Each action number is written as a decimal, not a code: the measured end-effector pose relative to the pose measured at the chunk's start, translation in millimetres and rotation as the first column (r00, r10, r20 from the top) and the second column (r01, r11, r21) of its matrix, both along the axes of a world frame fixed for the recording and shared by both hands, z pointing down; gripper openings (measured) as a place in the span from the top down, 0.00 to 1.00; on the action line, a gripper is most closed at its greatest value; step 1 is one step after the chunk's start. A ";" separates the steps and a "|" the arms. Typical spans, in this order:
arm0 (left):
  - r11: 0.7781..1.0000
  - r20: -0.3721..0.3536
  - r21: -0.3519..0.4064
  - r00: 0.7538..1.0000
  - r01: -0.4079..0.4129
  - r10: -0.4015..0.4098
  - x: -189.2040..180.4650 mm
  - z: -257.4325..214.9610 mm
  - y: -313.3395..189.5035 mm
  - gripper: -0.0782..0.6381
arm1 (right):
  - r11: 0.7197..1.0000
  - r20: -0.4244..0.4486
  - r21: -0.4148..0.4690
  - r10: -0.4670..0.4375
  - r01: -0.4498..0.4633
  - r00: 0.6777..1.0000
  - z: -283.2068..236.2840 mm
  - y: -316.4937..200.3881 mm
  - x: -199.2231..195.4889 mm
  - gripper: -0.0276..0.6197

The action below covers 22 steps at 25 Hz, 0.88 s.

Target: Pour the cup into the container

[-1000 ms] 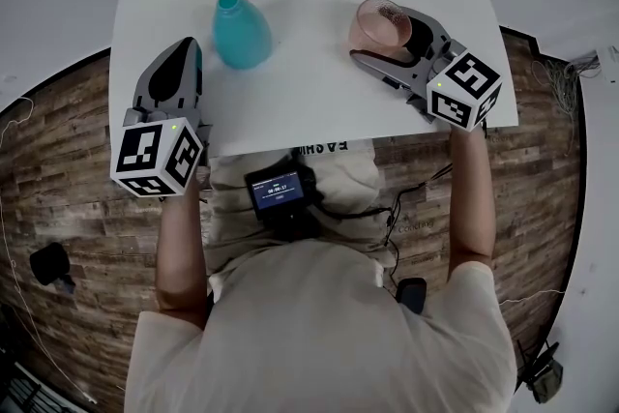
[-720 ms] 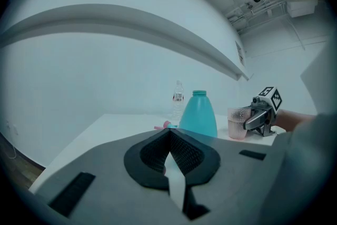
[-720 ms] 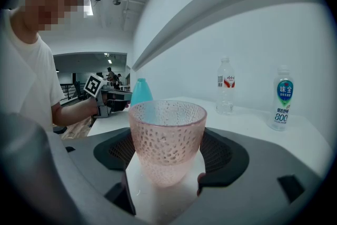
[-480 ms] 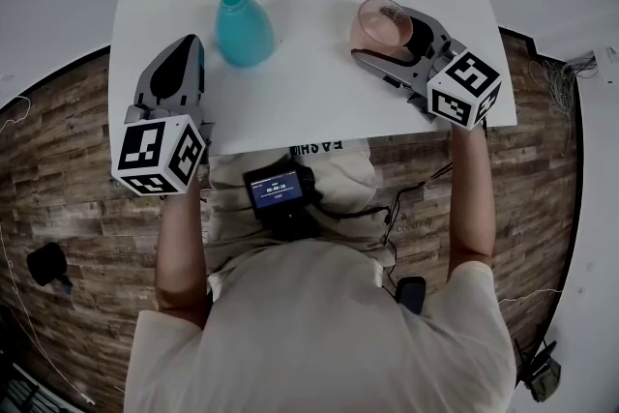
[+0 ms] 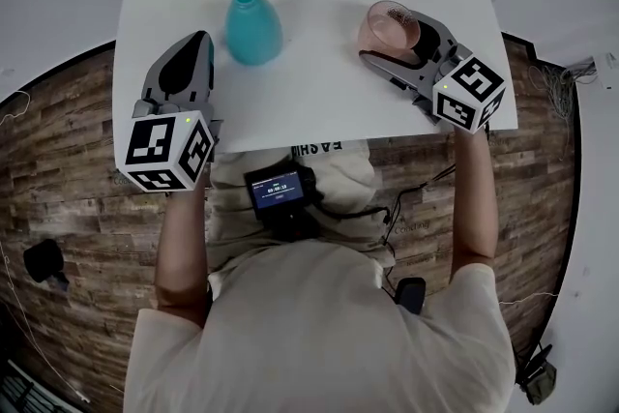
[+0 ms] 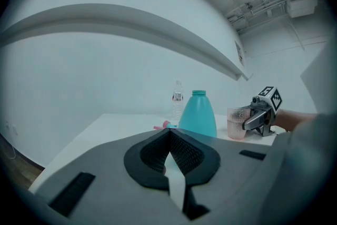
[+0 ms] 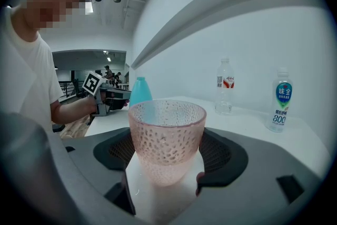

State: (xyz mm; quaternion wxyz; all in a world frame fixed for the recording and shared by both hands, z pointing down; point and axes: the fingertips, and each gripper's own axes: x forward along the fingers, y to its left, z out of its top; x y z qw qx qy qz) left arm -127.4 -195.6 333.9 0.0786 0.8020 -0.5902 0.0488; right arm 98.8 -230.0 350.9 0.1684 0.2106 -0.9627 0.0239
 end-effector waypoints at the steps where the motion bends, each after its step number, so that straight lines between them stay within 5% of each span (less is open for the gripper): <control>1: 1.000 0.000 0.000 1.000 -0.002 0.002 0.2 0.1 -0.1 0.88 | 1.000 -0.002 0.001 0.001 -0.001 1.000 0.1 0.0 -0.2 0.39; 22: 1.000 0.000 0.002 1.000 -0.009 0.009 1.0 -1.0 1.2 0.88 | 0.999 -0.019 0.016 0.048 -0.048 0.999 -1.3 -4.7 -0.8 0.39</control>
